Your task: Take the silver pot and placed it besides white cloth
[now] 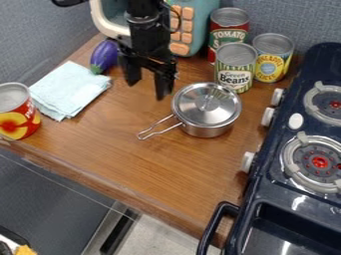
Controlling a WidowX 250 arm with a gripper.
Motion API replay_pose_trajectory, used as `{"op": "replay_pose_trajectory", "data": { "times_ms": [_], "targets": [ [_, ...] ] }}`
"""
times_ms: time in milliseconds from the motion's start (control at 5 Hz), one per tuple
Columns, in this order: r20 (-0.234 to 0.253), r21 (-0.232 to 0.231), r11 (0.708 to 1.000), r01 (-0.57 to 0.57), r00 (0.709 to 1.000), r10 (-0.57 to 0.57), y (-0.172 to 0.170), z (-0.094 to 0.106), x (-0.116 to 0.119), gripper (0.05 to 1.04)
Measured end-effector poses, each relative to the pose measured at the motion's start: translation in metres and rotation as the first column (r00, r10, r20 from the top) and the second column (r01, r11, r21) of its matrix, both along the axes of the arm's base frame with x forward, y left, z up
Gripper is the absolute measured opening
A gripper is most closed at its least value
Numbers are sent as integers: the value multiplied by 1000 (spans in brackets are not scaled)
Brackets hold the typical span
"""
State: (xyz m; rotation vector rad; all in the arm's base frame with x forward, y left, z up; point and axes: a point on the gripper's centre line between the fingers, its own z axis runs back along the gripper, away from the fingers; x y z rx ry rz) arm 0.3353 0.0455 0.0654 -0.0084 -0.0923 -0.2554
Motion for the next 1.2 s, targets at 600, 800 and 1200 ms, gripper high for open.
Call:
{"op": "replay_pose_trajectory", "data": {
  "times_ms": [600,800,1200],
  "targets": [
    [-48,-21,969,246,968,-247,-31,-5,-17,1000],
    [-69,34,964,262,963,-259,-37,-10,-19,1000],
    [-147,70,965,254,959,-242,-38,-37,-19,1000]
  ]
}}
